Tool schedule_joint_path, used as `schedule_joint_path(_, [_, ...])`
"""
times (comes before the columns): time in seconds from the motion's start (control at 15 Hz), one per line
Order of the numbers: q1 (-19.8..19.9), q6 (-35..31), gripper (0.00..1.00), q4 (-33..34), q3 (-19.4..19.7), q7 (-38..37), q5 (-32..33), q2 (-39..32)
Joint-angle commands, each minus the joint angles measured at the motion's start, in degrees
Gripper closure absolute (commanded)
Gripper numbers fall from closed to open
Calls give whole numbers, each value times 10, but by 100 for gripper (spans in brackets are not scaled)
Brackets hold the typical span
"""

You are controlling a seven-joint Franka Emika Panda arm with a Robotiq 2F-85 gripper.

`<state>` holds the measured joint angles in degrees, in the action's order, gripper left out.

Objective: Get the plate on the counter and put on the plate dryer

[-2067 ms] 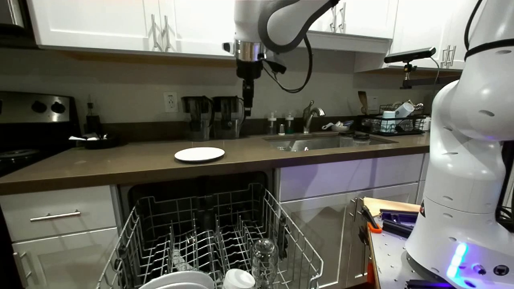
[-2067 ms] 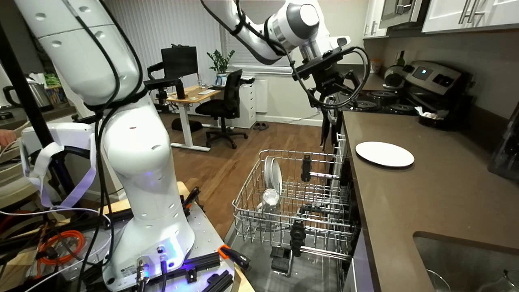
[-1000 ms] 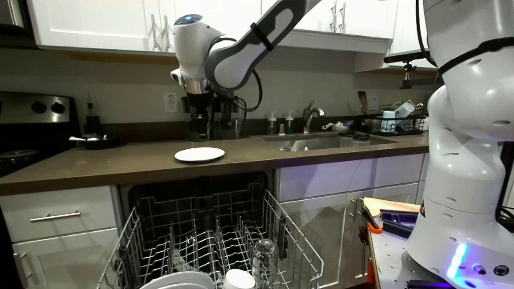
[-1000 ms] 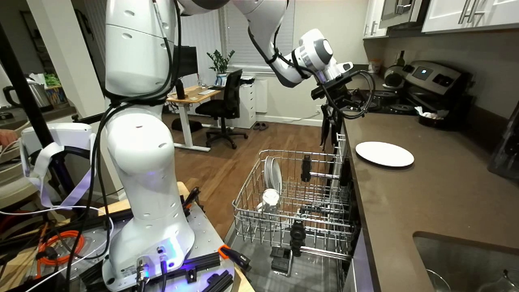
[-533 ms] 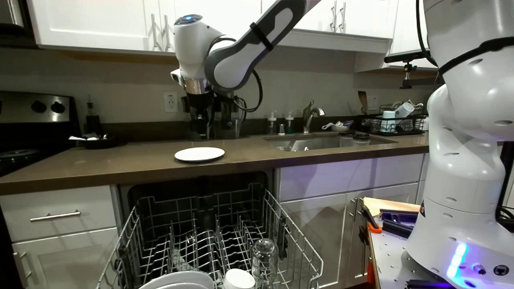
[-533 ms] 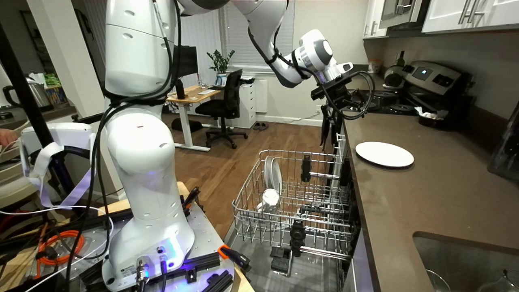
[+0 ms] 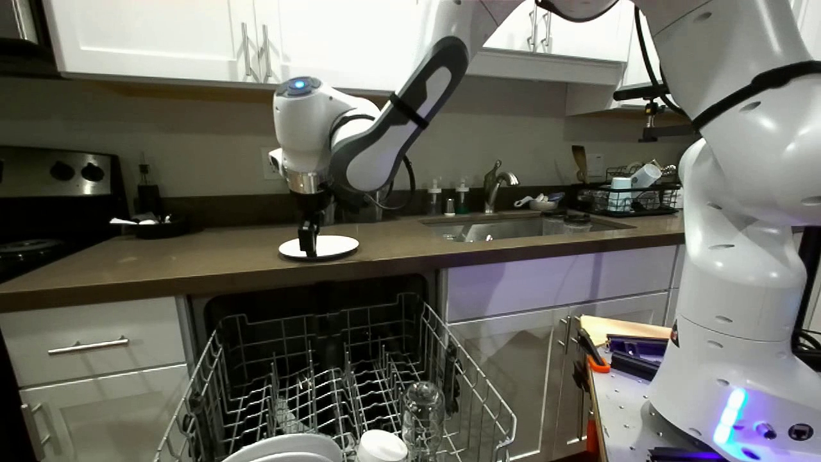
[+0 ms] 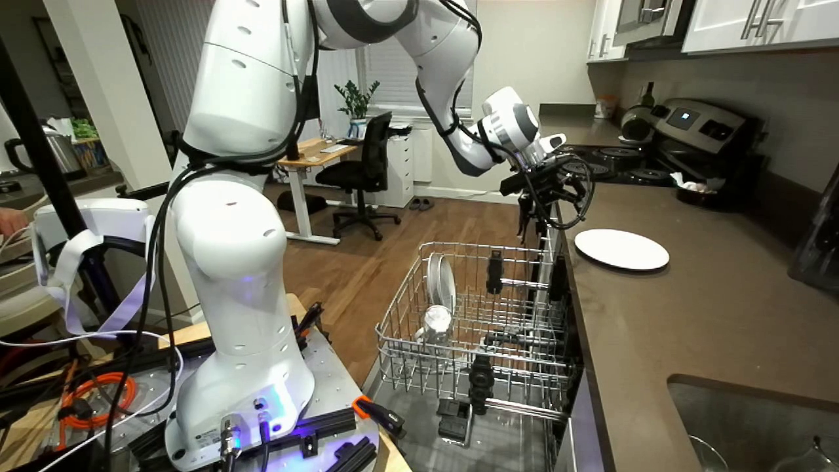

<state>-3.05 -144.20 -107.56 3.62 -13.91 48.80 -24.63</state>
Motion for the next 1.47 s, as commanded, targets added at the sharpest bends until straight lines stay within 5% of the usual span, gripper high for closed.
schedule_joint_path(0.0, [-37, -17, 0, 56, 46, -101, 81, -65])
schedule_joint_path(1.4, [-47, 70, 0, 151, 61, -139, 119, -150])
